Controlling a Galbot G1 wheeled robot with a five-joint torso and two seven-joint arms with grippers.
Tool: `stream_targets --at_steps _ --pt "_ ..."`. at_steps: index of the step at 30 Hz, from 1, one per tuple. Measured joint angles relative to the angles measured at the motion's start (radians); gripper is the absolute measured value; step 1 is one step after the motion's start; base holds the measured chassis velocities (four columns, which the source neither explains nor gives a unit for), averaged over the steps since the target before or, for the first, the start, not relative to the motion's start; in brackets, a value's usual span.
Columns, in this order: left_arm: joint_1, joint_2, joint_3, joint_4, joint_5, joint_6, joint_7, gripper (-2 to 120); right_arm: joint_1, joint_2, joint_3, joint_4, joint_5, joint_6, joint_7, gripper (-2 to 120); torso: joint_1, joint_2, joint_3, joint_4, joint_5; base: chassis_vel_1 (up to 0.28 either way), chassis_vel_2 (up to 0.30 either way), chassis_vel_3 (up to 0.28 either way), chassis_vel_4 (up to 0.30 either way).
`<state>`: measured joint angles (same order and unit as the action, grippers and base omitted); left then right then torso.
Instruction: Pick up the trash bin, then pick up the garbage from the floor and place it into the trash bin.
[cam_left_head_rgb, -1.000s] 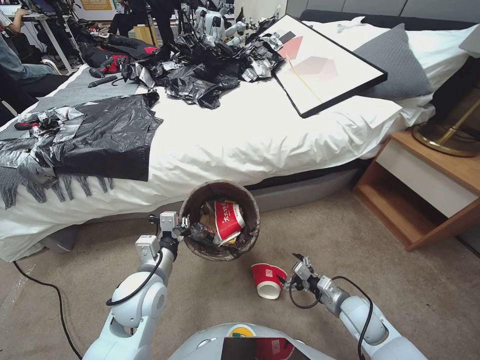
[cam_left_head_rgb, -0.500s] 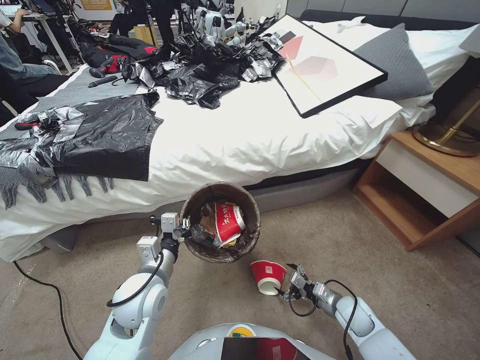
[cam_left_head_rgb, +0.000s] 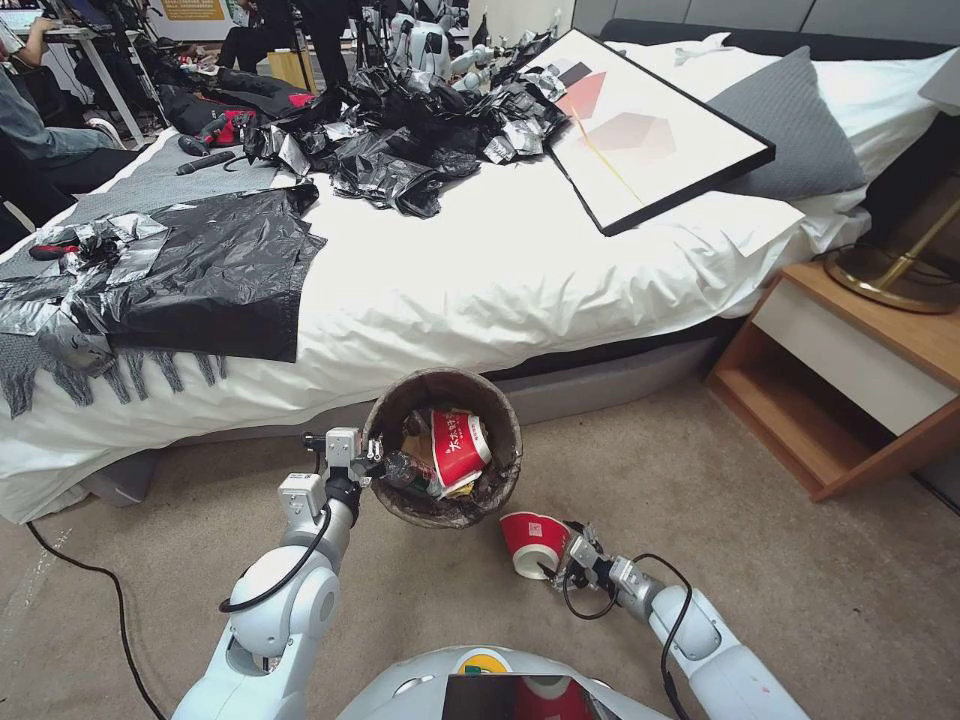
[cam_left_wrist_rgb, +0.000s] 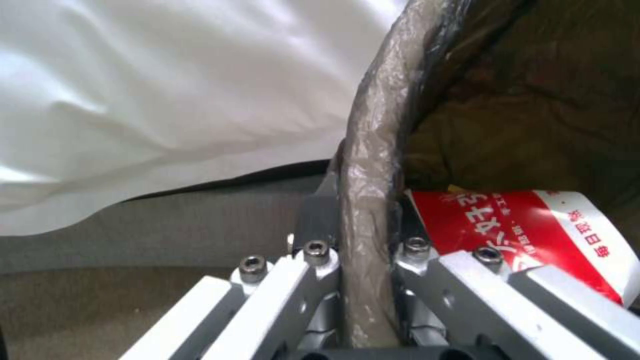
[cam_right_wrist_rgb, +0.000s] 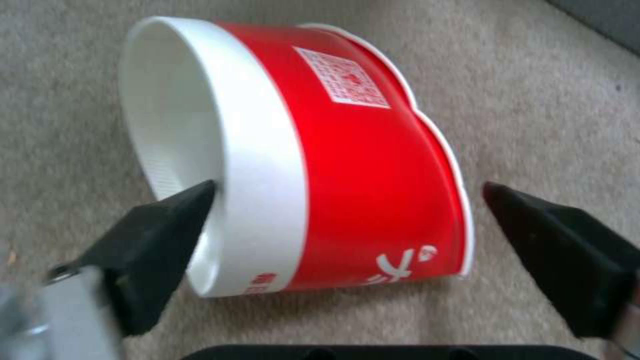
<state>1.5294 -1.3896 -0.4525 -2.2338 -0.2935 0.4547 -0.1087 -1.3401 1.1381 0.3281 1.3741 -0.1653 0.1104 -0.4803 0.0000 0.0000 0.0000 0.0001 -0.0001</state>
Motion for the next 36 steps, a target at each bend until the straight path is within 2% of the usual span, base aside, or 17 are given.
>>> stream_targets --at_steps 2,5,6,12,13,16,17,19,21,22,30,36 --pt "0.000 0.000 0.000 0.001 0.000 0.000 0.000 3 0.002 0.004 -0.001 -0.002 0.000 0.007 0.000 90 0.000 0.000 0.000 0.0000 0.0000 0.000 0.000 0.000 0.000" --pt "-0.001 0.000 -0.001 0.003 0.001 0.000 0.000 3 0.000 0.007 -0.003 -0.001 0.003 0.012 0.017 76 0.000 0.000 0.000 -0.0001 0.0000 0.000 0.000 0.000 0.000" --pt "-0.001 0.000 -0.001 0.003 0.001 0.000 0.000 3 0.000 0.007 -0.003 -0.001 0.003 0.012 0.017 76 0.000 0.000 0.000 -0.0001 0.0000 0.000 0.000 0.000 0.000" --pt "-0.003 -0.002 0.004 0.005 0.004 -0.001 0.001 3 -0.017 0.007 0.005 0.034 0.017 0.012 0.039 51 0.000 0.000 0.000 -0.0001 0.0001 0.000 0.000 0.000 0.000" --pt "-0.003 -0.002 0.004 0.005 0.004 -0.001 0.001 3 -0.017 0.007 0.005 0.034 0.017 0.012 0.039 51 0.000 0.000 0.000 -0.0001 0.0001 0.000 0.000 0.000 0.000" --pt "-0.003 -0.002 0.005 0.006 0.004 -0.001 0.001 3 -0.023 0.009 0.010 0.040 0.019 0.012 0.050 36 0.000 0.000 0.000 -0.0001 0.0001 0.000 0.000 0.000 0.000" --pt "-0.003 -0.002 0.005 0.006 0.004 -0.001 0.001 3 -0.023 0.009 0.010 0.040 0.019 0.012 0.050 36 0.000 0.000 0.000 -0.0001 0.0001 0.000 0.000 0.000 0.000" --pt "-0.003 -0.001 0.005 0.006 0.005 -0.002 0.001 3 -0.027 0.009 0.013 0.042 0.022 0.014 0.055 25 0.000 0.000 0.000 -0.0002 0.0000 0.000 0.000 0.000 0.000" --pt "-0.003 -0.001 0.005 0.006 0.005 -0.003 0.002 3 -0.028 0.009 0.014 0.044 0.024 0.014 0.057 22 0.000 0.000 0.000 -0.0002 0.0001 0.000 0.000 0.000 0.000" --pt "-0.003 -0.001 0.004 0.006 0.005 -0.003 0.002 3 -0.029 0.009 0.016 0.048 0.028 0.014 0.061 14 0.000 0.000 0.000 -0.0001 0.0000 0.000 0.000 0.000 0.000" --pt "-0.004 -0.001 0.005 0.006 0.005 -0.004 0.002 3 -0.030 0.008 0.020 0.054 0.036 0.013 0.075 0 0.000 0.000 0.000 -0.0001 0.0000 0.000 0.000 0.000 0.000" --pt "-0.003 -0.001 0.005 0.006 0.005 -0.005 0.003 3 -0.031 0.009 0.022 0.055 0.041 0.013 0.080 0 0.000 0.000 0.000 -0.0001 0.0000 0.000 0.000 0.000 0.000"
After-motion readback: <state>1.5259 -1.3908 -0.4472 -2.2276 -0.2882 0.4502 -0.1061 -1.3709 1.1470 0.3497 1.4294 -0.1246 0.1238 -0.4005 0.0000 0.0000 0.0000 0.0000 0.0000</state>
